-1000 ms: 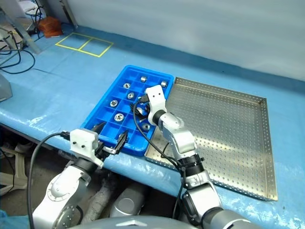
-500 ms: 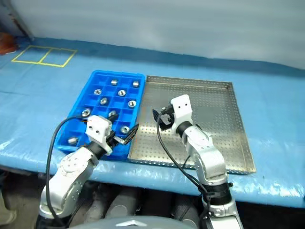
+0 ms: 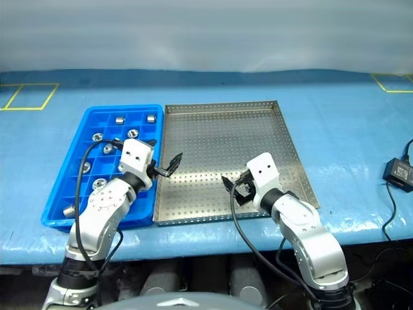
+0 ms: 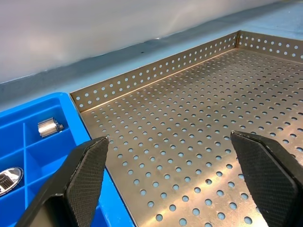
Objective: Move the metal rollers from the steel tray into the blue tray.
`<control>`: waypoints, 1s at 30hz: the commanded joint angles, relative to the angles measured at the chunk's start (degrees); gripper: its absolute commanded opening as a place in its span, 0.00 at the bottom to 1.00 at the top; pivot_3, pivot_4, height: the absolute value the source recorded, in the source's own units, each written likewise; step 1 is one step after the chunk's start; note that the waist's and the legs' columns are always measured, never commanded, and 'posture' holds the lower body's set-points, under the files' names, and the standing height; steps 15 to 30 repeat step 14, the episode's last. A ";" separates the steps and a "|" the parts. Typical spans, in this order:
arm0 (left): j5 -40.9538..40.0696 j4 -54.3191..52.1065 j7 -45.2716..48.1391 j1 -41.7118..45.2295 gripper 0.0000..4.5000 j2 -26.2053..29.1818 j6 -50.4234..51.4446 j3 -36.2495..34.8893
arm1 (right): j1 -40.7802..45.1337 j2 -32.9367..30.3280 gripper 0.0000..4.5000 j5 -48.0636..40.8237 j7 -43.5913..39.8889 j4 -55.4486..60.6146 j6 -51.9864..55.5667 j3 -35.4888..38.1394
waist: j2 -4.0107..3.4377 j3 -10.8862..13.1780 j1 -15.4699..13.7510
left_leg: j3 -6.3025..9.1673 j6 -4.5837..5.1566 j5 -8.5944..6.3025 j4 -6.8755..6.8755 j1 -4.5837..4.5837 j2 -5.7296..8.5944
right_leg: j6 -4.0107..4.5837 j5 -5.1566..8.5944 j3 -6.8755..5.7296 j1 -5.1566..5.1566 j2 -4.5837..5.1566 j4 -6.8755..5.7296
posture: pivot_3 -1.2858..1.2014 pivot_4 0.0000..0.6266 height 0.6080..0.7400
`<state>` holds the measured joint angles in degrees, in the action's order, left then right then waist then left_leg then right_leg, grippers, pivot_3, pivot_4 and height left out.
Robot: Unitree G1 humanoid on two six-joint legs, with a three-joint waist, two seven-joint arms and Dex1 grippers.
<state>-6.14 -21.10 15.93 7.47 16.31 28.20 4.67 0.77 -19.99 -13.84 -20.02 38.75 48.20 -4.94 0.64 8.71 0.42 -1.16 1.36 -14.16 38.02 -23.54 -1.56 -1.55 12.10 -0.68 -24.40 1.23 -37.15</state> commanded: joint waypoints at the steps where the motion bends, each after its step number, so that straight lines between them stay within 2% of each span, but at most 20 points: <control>1: 0.61 -1.88 -1.00 -0.26 1.00 -0.46 -0.95 -0.66 | 0.51 0.49 0.99 0.02 1.00 0.55 -0.90 -0.01 | 0.01 0.00 -0.05 | -0.01 0.01 0.00 0.01 0.00 0.01 | -0.01 -0.01 0.01 0.00 0.01 0.00 | 0.53 0.24 1.00; 13: 1.10 -6.60 -4.61 -5.05 1.00 -2.63 0.77 -2.20 | 1.29 0.93 0.99 -0.16 1.47 -1.16 -1.73 -1.42 | 0.03 0.00 -1.25 | -0.06 0.06 -0.01 0.03 0.00 0.02 | -0.03 -0.02 0.06 -0.02 0.04 0.00 | 0.55 0.24 1.00; 30: 1.09 -6.75 -4.79 -5.07 1.00 -2.71 0.78 -2.42 | 1.59 0.96 0.99 -0.23 1.37 -1.34 -1.79 -1.48 | 0.03 0.00 -1.25 | -0.06 0.06 -0.01 0.04 -0.01 0.03 | -0.03 -0.02 0.06 -0.02 0.04 -0.01 | 0.55 0.24 1.00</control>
